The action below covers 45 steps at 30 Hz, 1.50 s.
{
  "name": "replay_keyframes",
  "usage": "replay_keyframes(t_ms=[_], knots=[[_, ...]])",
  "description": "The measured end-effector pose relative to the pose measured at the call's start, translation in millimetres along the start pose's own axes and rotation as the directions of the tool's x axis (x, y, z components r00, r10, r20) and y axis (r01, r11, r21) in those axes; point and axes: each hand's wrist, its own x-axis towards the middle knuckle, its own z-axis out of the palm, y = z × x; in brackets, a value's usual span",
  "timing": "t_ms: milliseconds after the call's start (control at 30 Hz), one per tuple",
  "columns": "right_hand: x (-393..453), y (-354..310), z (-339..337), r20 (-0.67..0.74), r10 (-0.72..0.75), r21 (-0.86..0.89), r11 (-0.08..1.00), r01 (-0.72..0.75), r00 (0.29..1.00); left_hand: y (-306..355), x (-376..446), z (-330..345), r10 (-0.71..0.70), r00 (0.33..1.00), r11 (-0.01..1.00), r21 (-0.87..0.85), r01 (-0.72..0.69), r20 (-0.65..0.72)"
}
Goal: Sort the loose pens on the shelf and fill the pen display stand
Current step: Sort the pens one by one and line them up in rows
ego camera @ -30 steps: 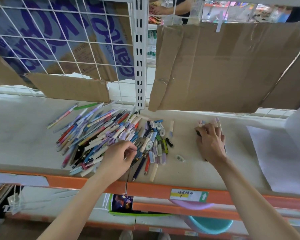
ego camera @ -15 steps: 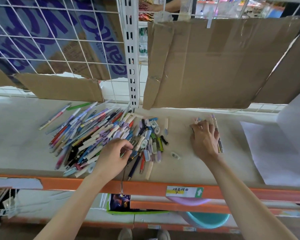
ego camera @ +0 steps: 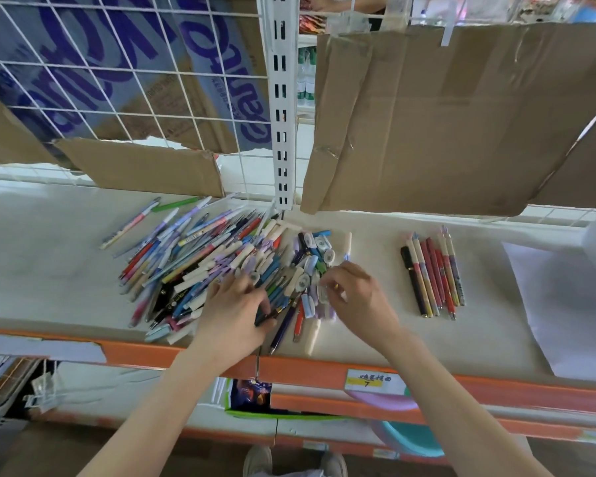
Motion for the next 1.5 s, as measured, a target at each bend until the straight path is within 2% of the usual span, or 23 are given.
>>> replay_keyframes(t_ms=[100, 167, 267, 333, 467, 500, 567, 600, 667, 733, 1000, 1133, 1300, 1367, 1500], knots=[[1.7, 13.8, -3.5, -0.083, 0.180, -0.027, 0.983, -0.183, 0.980, -0.7, -1.0, 1.4, 0.015, 0.999, 1.000, 0.005, -0.014, -0.029], [2.4, 20.8, -4.8, -0.083, 0.258, -0.031, 0.965, -0.262, 0.962, -1.6, -2.0, 0.8, 0.034, 0.998, 0.999, -0.018, -0.035, -0.059], [3.6, 23.6, -2.0, -0.041, 0.334, -0.028, 0.942, -0.336, 0.942, -2.0, -2.6, -3.0, 0.029, 0.988, 0.980, -0.189, -0.058, -0.155], [6.0, 23.2, 1.1, -0.034, 0.375, -0.048, 0.925, -0.377, 0.926, 0.7, -2.8, -9.8, -0.021, 0.984, 0.923, -0.381, -0.048, -0.176], [13.0, 20.9, 2.2, -0.050, 0.386, -0.110, 0.915, -0.389, 0.921, 11.9, -0.1, -21.7, -0.059, 0.997, 0.763, -0.646, 0.014, -0.049], [13.8, 19.3, -0.3, -0.063, 0.386, -0.061, 0.919, -0.389, 0.920, 14.4, 0.2, -23.4, -0.062, 0.998, 0.700, -0.713, 0.036, -0.010], [13.7, 14.8, -8.1, -0.059, 0.398, 0.153, 0.910, -0.385, 0.916, 17.6, 0.1, -24.6, -0.054, 0.998, 0.616, -0.786, 0.051, 0.023], [12.6, 11.6, -13.1, -0.021, 0.401, 0.309, 0.874, -0.375, 0.916, 18.4, 0.2, -23.9, -0.044, 0.999, 0.617, -0.786, 0.031, 0.005], [8.7, 3.2, -21.8, 0.083, 0.356, 0.601, 0.727, -0.331, 0.931, 18.3, 0.5, -22.0, -0.036, 0.999, 0.632, -0.775, -0.006, -0.037], [4.9, -2.7, -27.1, 0.116, 0.300, 0.706, 0.645, -0.291, 0.947, 17.7, 1.0, -22.0, -0.043, 0.997, 0.618, -0.786, -0.018, -0.057], [6.7, -9.2, -30.9, 0.045, 0.296, 0.717, 0.655, -0.237, 0.954, 14.4, 1.4, -21.2, -0.039, 0.996, 0.567, -0.822, -0.047, -0.084], [6.4, -10.2, -28.4, 0.092, 0.238, 0.691, 0.684, -0.234, 0.967, 15.1, 1.2, -21.4, -0.003, 0.995, 0.553, -0.829, -0.085, -0.104], [6.0, -10.9, -25.8, 0.137, 0.221, 0.704, 0.664, -0.252, 0.966, 17.1, 0.2, -23.0, -0.011, 0.997, 0.550, -0.833, -0.060, -0.079], [5.5, -9.9, -25.2, 0.175, 0.221, 0.736, 0.618, -0.277, 0.959, 17.5, -1.4, -24.0, -0.007, 0.998, 0.553, -0.832, -0.045, -0.059], [5.6, -11.0, -23.1, 0.233, 0.258, 0.829, 0.451, -0.330, 0.938, 21.2, -2.1, -24.5, 0.020, 1.000, 0.551, -0.834, -0.027, -0.019]])
